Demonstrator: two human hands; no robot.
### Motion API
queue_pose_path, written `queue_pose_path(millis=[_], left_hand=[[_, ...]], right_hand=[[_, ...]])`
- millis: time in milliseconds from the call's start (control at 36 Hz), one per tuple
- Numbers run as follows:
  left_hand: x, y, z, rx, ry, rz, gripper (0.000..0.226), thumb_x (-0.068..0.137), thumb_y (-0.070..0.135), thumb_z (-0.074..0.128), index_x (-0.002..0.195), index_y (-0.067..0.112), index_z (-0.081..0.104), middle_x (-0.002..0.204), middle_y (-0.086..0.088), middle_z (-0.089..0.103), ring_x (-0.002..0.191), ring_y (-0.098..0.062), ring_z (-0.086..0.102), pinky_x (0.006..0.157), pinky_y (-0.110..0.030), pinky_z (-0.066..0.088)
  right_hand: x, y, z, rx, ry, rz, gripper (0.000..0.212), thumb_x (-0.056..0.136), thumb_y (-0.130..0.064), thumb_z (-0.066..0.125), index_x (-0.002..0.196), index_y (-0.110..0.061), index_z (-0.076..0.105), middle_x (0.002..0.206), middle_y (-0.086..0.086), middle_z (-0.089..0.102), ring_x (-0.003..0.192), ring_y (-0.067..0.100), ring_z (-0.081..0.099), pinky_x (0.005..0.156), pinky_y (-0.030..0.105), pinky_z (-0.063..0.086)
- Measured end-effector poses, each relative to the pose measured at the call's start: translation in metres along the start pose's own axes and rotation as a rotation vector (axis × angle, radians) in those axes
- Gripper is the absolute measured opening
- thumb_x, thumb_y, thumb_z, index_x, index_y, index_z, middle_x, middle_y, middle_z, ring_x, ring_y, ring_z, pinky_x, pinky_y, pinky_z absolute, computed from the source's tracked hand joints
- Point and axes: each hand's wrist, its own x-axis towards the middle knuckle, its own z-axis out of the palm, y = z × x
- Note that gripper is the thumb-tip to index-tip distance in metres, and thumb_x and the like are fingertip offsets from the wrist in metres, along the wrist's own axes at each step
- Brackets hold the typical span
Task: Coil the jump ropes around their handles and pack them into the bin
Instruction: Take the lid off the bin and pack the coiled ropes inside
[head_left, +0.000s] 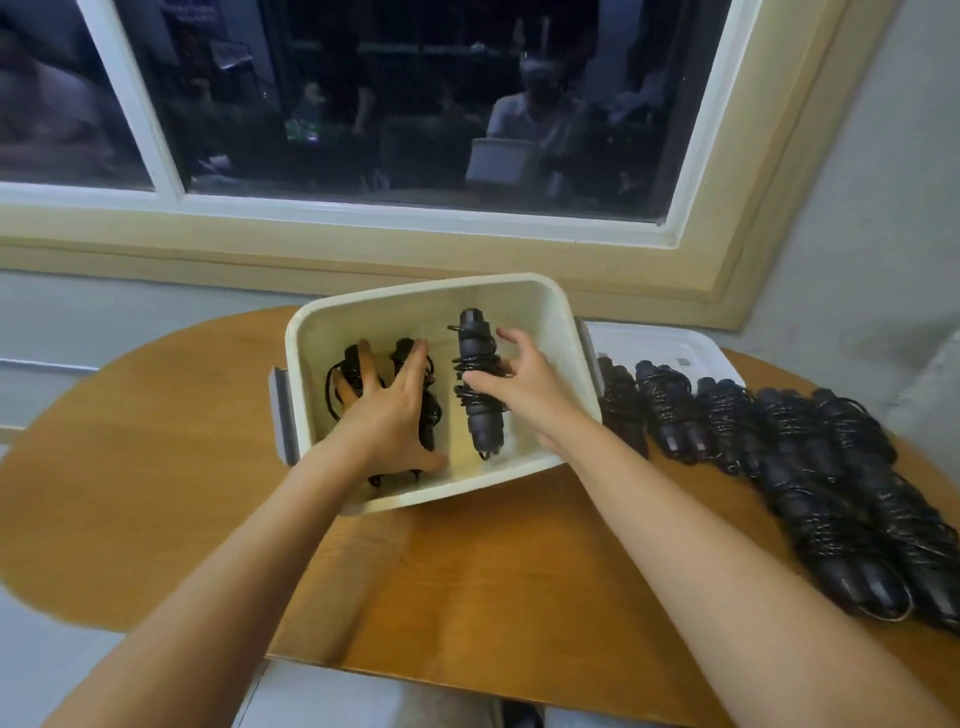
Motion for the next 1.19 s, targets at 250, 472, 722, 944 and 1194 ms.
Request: queue_pose_path(millis=[250,472,722,944,1194], left_hand=[[-0.003,0.004,-0.002,-0.023,0.003,0.020,0.140,0.072,0.061,0.076,0.149,0.018,-0.033,0.164,0.003,-0.018,0.133,-0.042,-0.040,0.117,-0.062,0.010],[-0.004,0.012,-0.003,0.053,0.065,0.036,0.115,0.082,0.066,0.061,0.147,0.042,-0.030,0.164,-0.003,-0.018,0.139,-0.049,-0.031,0.110,-0.076,0.003],[0.003,0.035,-0.003,0.262,0.225,-0.006,0.068,0.087,0.072,0.044,0.147,0.045,0.025,0.157,-0.014,0.017,0.144,-0.054,-0.002,0.109,-0.076,-0.005],[0.010,0.039,0.000,0.488,0.282,0.107,0.076,0.090,0.072,0.039,0.148,0.024,0.032,0.166,0.000,-0.001,0.149,-0.043,-0.004,0.110,-0.074,0.001],[0.023,0.035,0.004,0.484,0.157,0.210,0.050,0.100,0.053,0.031,0.149,0.039,0.029,0.164,0.002,0.007,0.143,-0.049,0.009,0.112,-0.071,0.008]], right_hand=[[0.023,0.022,0.020,-0.028,-0.090,0.115,0.055,0.090,-0.026,0.072,0.133,-0.011,0.041,0.135,0.010,0.055,0.122,0.022,0.055,0.103,0.037,0.047],[0.024,0.029,0.016,-0.246,-0.020,0.059,0.059,0.091,-0.035,0.068,0.143,-0.015,0.047,0.140,0.001,0.053,0.126,0.020,0.052,0.100,0.032,0.045],[0.015,0.016,0.005,-0.289,-0.120,0.071,0.037,0.106,-0.019,0.042,0.142,-0.015,0.051,0.132,0.004,0.060,0.119,0.022,0.058,0.104,0.039,0.048],[-0.020,0.012,-0.035,-1.377,-0.355,-0.480,0.098,0.084,-0.079,-0.007,0.106,-0.030,0.075,0.106,-0.008,0.074,0.116,0.013,0.059,0.115,0.041,0.031],[-0.020,0.036,-0.056,-1.553,-0.452,-0.625,0.096,0.088,-0.079,-0.007,0.096,-0.024,0.071,0.080,-0.006,0.071,0.083,0.006,0.065,0.122,0.033,-0.011]])
